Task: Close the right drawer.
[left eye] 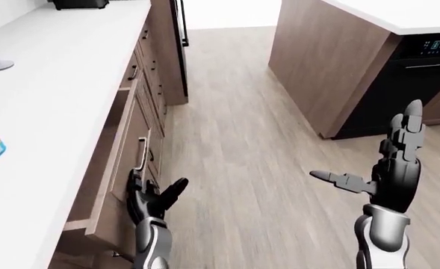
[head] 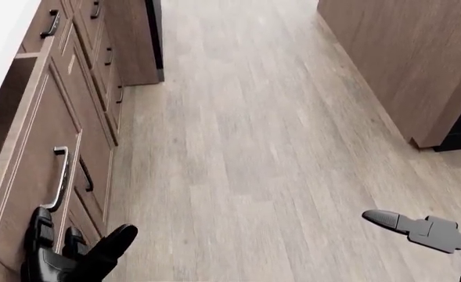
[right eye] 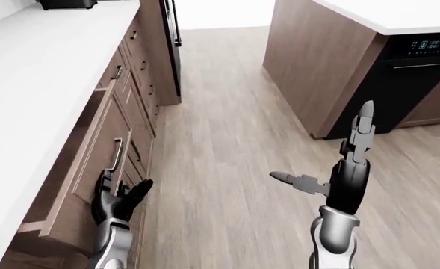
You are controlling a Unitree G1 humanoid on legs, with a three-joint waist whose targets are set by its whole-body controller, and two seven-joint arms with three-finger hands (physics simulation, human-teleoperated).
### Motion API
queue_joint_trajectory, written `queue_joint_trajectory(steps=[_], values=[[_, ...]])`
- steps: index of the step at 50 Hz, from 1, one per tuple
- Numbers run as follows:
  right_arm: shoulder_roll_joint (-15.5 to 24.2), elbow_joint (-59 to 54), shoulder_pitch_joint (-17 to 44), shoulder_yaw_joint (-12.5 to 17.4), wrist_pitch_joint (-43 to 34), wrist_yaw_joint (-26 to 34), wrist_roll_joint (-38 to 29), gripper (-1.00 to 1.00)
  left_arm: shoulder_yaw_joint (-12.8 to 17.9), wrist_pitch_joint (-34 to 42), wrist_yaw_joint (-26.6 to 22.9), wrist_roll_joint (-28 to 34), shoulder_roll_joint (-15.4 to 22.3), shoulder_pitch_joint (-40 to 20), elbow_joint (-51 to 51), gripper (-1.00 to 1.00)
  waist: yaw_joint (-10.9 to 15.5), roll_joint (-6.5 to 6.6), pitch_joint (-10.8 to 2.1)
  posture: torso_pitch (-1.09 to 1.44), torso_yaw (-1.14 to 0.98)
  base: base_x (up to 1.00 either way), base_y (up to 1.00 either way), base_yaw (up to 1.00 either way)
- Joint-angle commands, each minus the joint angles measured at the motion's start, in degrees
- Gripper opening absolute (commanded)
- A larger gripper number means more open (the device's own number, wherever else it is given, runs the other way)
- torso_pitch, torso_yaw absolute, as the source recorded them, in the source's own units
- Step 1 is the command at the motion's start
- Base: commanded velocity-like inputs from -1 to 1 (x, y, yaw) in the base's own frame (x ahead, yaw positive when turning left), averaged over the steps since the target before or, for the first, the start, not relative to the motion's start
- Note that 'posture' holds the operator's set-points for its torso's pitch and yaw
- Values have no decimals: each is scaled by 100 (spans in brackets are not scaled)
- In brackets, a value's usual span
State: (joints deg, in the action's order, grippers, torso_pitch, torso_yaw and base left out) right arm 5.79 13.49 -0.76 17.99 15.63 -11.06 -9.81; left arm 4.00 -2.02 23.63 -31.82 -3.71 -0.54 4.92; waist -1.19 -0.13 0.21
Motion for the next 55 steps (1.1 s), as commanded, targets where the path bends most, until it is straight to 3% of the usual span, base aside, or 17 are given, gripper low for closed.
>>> queue_joint_trajectory(steps=[1,37,55], values=[[58,204,94,39,145,-36,8,100,278,-181,183,-111,85,-78,-90,100,30,-26,-71,0,0,0,0,0],[57,131,85,13,174,-58,-28,100,949,-184,650,-959,470,-245,-343,100,25,18,-74,0,0,0,0,0],[73,87,93,33,188,-67,-20,100,1424,-213,918,-1467,737,-251,-500,100,7,27,-54,0,0,0,0,0]])
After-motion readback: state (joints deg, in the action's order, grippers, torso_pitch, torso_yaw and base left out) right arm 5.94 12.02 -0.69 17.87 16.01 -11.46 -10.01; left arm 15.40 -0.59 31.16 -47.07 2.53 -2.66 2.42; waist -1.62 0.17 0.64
